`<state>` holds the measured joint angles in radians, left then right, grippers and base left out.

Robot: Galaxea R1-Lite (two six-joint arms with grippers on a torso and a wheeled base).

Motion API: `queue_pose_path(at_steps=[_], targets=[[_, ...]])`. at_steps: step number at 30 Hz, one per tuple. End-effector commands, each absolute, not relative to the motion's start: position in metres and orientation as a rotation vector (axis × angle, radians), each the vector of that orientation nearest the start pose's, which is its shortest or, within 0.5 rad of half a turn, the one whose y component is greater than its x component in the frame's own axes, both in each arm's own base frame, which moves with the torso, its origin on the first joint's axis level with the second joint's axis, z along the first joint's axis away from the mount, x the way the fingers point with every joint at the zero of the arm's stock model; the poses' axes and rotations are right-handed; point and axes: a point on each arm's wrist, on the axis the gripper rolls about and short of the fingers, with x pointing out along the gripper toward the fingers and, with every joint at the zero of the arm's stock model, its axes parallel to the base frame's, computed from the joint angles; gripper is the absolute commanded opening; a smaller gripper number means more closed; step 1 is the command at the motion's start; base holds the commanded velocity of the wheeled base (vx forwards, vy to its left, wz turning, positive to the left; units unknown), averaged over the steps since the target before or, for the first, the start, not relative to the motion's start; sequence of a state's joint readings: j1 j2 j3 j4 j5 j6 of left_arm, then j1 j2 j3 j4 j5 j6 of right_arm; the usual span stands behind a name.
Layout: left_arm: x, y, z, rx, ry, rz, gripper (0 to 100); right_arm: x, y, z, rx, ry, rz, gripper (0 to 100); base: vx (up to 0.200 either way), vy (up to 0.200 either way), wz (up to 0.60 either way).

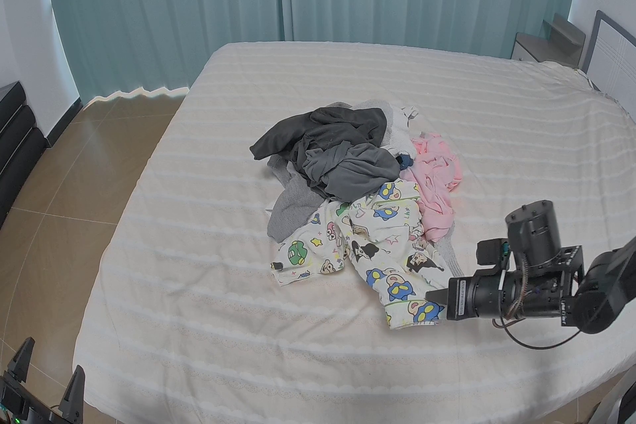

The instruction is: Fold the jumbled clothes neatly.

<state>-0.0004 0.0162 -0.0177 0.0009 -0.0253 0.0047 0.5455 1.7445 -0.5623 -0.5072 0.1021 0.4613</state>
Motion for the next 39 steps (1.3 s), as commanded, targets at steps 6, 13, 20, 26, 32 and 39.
queue_pose_path(at_steps=[6,13,20,26,32,39], targets=[[-0.027,-0.002,0.093,0.047,-0.096,-0.091,100,0.161,0.127,0.168,0.321,0.537,0.647,0,0.000,0.000,0.00],[-0.040,-0.007,0.181,-0.008,-0.237,-0.326,100,0.145,0.126,0.189,0.297,0.458,0.723,0,0.000,0.000,0.00],[0.009,-0.010,0.182,0.155,-0.004,-0.463,100,0.139,0.130,0.217,0.268,0.354,0.786,0,0.000,0.000,0.00],[0.049,-0.013,0.169,0.263,0.200,-0.565,100,0.131,0.136,0.240,0.228,0.275,0.860,0,0.000,0.000,0.00],[0.081,-0.032,0.144,0.264,0.453,-0.790,100,0.131,0.146,0.262,0.237,0.231,0.904,0,0.000,0.000,0.00],[0.117,-0.062,0.119,0.310,0.647,-0.924,100,0.134,0.155,0.282,0.248,0.197,0.936,0,0.000,0.000,0.00]])
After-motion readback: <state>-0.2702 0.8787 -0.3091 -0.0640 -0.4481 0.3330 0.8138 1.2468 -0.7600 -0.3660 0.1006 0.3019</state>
